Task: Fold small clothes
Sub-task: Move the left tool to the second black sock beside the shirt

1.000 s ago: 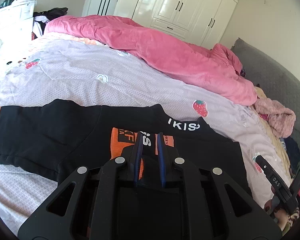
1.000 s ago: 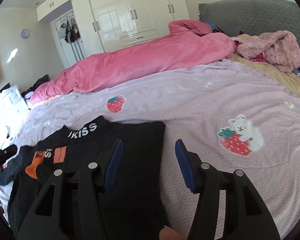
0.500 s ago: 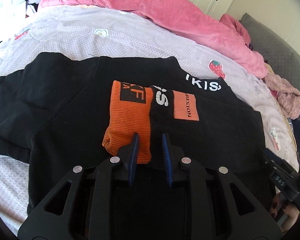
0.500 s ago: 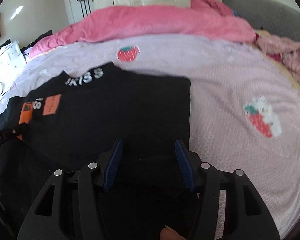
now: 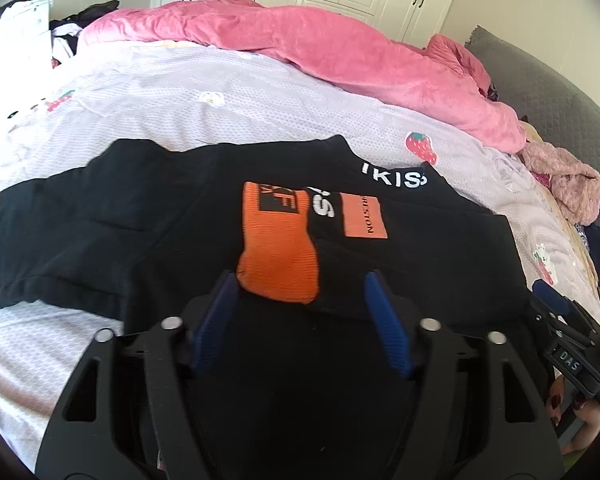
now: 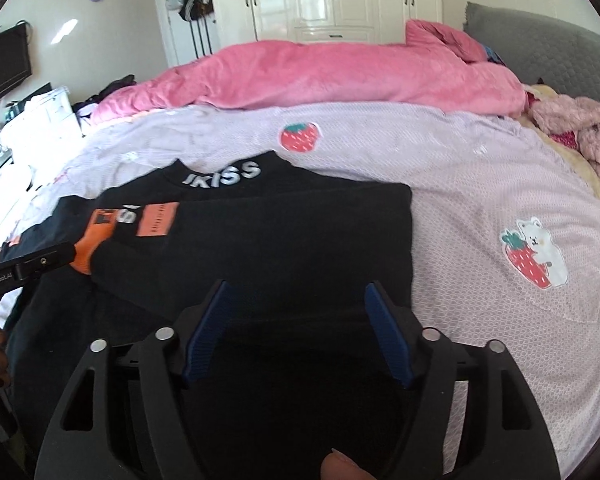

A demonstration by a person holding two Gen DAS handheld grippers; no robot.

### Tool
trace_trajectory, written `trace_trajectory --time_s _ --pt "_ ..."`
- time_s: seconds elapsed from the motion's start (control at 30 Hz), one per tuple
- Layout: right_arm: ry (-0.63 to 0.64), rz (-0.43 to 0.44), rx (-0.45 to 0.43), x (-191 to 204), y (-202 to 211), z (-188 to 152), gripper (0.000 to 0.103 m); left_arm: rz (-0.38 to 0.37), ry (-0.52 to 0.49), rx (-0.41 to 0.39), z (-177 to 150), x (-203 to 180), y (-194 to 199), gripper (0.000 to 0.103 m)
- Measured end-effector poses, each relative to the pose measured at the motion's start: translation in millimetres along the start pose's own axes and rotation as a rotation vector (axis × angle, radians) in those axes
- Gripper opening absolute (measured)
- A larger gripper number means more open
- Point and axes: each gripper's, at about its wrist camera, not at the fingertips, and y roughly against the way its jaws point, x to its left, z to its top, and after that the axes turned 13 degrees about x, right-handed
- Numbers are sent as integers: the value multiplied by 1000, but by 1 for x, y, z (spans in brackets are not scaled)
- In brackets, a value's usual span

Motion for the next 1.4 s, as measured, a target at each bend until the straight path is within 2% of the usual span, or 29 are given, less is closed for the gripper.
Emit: trace_trajectory --time_s 0.07,0.1,0.17,0.2,0.23,0.63,0.93,1.27,1.4 --pt "13 9 -27 8 8 -1 79 11 1 -5 -1 3 4 74" --pt "16 12 -39 11 12 -1 85 17 1 -10 -2 5 7 76" --pt "20 25 -61 18 19 -2 89 32 -2 -21 -5 10 14 78" --pt "22 32 -66 21 22 -2 92 44 -2 -27 -6 12 17 90" --pt "26 39 -70 25 24 -2 93 57 -3 -36 -7 14 21 94" --pt "71 58 -70 73 31 -3 95 108 53 -106 -18 57 63 94" --pt "99 74 -67 108 36 -1 95 117 132 -130 -22 97 79 94" --pt "138 88 -60 147 38 2 95 156 173 -160 -25 129 94 94" --pt "167 102 -54 168 37 3 95 142 222 -164 -27 147 99 94"
